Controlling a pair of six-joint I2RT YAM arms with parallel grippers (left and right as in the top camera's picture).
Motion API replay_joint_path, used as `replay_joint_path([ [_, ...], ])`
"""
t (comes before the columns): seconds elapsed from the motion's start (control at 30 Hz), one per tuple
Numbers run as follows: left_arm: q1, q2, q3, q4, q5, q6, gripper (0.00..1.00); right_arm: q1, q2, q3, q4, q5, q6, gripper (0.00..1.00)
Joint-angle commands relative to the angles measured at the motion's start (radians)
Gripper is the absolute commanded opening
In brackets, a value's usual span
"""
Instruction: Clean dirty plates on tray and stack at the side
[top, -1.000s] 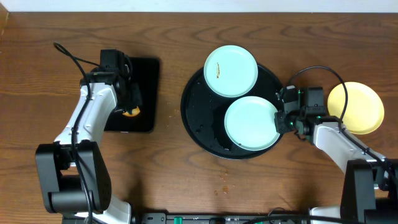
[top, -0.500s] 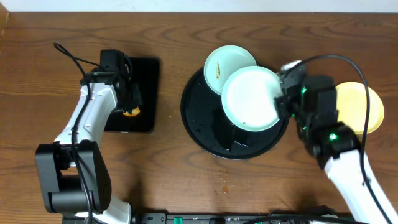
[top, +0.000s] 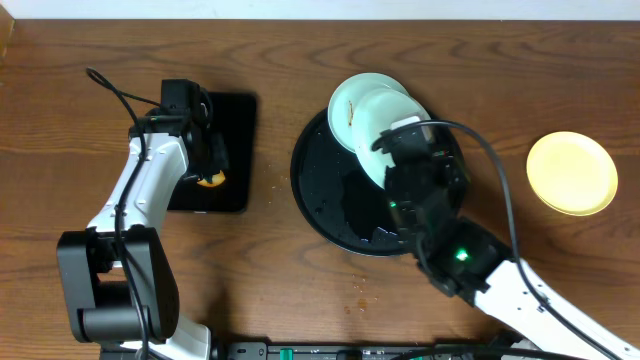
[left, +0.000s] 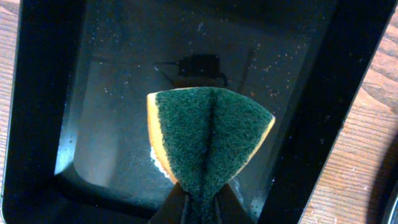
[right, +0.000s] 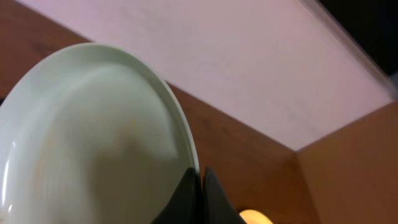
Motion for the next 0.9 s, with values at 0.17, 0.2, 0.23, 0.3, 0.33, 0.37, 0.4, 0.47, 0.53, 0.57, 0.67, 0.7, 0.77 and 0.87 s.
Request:
replay_joint_path([
  [0.17,0.001,-0.003,-0.004,0.000,-0.002,0.009,0.08,0.042,0.084,0.008,0.136,0.161,-0.093,0.01],
  [0.2,0.001,-0.003,-0.004,0.000,-0.002,0.009,0.08,0.040,0.089,0.008,0.147,0.142,-0.093,0.01],
  [0.23,0.001,-0.003,-0.004,0.000,-0.002,0.009,0.08,0.037,0.092,0.008,0.148,0.120,-0.075,0.01],
  [0.3,0.001,-0.003,-0.004,0.000,-0.002,0.009,0.08,0.032,0.091,0.008,0.129,0.104,0.028,0.01],
  [0.33,0.001,-0.003,-0.004,0.000,-0.002,0.009,0.08,0.029,0.090,0.008,0.111,0.104,0.094,0.01],
  [0.37,0.001,-0.003,-0.004,0.000,-0.001,0.009,0.08,0.023,0.088,0.008,0.081,0.100,0.169,0.01],
  [0.4,0.001,-0.003,-0.004,-0.001,-0.001,0.009,0.08,0.018,0.085,0.008,0.048,0.082,0.234,0.01],
  [0.47,0.001,-0.003,-0.004,-0.001,-0.001,0.009,0.08,-0.002,0.076,0.008,-0.034,0.012,0.376,0.01],
  [0.53,0.001,-0.003,-0.004,-0.001,-0.002,0.009,0.08,-0.037,0.062,0.008,-0.147,-0.103,0.554,0.01],
  [0.57,0.001,-0.003,-0.004,-0.001,-0.001,0.009,0.08,-0.061,0.057,0.008,-0.203,-0.166,0.643,0.01],
  [0.67,0.001,-0.003,-0.004,0.000,-0.002,0.009,0.08,-0.156,0.059,0.006,-0.332,-0.393,0.863,0.01],
  [0.7,0.001,-0.003,-0.004,0.000,-0.002,0.009,0.08,-0.194,0.060,0.003,-0.364,-0.489,0.931,0.01],
  [0.77,0.001,-0.003,-0.004,0.000,-0.001,0.009,0.08,-0.251,0.060,-0.004,-0.396,-0.646,1.025,0.01],
  [0.87,0.001,-0.003,-0.004,0.000,-0.001,0.009,0.08,-0.297,0.060,-0.029,-0.399,-0.802,1.138,0.01],
])
